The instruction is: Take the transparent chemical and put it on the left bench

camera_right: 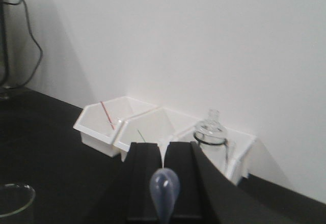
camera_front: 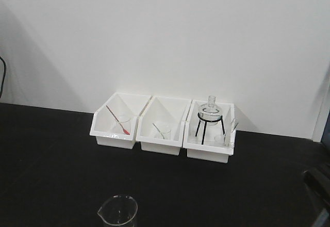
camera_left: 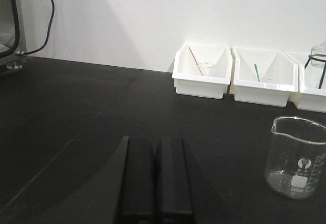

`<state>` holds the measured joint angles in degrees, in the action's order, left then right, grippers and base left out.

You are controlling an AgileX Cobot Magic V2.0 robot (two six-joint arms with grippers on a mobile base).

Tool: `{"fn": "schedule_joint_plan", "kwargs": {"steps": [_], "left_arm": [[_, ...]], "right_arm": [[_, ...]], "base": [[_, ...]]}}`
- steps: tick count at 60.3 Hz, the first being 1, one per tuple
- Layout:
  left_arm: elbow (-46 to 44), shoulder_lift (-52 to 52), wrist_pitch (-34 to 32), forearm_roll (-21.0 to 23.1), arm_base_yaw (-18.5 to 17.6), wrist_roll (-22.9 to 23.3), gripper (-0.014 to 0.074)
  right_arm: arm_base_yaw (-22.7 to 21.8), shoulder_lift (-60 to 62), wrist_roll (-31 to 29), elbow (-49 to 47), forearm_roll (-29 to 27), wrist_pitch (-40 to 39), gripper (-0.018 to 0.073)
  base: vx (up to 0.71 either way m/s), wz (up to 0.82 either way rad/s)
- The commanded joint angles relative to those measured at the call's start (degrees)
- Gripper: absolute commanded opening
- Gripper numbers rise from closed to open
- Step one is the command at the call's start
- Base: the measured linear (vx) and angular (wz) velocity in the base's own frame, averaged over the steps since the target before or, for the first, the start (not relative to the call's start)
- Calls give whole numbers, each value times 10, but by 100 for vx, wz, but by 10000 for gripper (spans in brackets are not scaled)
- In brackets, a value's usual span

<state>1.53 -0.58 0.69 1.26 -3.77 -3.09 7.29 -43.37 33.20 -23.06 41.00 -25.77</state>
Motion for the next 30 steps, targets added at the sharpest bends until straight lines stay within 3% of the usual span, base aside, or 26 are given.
{"fn": "schedule_joint_plan", "kwargs": {"steps": [1,17,30], "left_arm": [[9,-11,-45,0,-1,4,-3],[9,-11,-45,0,-1,4,-3],[9,-11,-45,0,-1,4,-3]], "right_arm": [[19,-56,1,-63,17,-88,-3],[202,-295,-54,-260,4,-81,-3],[273,-469,-66,-405,-28,-85,-2]], "base": [[0,0],[0,0],[0,0]]}}
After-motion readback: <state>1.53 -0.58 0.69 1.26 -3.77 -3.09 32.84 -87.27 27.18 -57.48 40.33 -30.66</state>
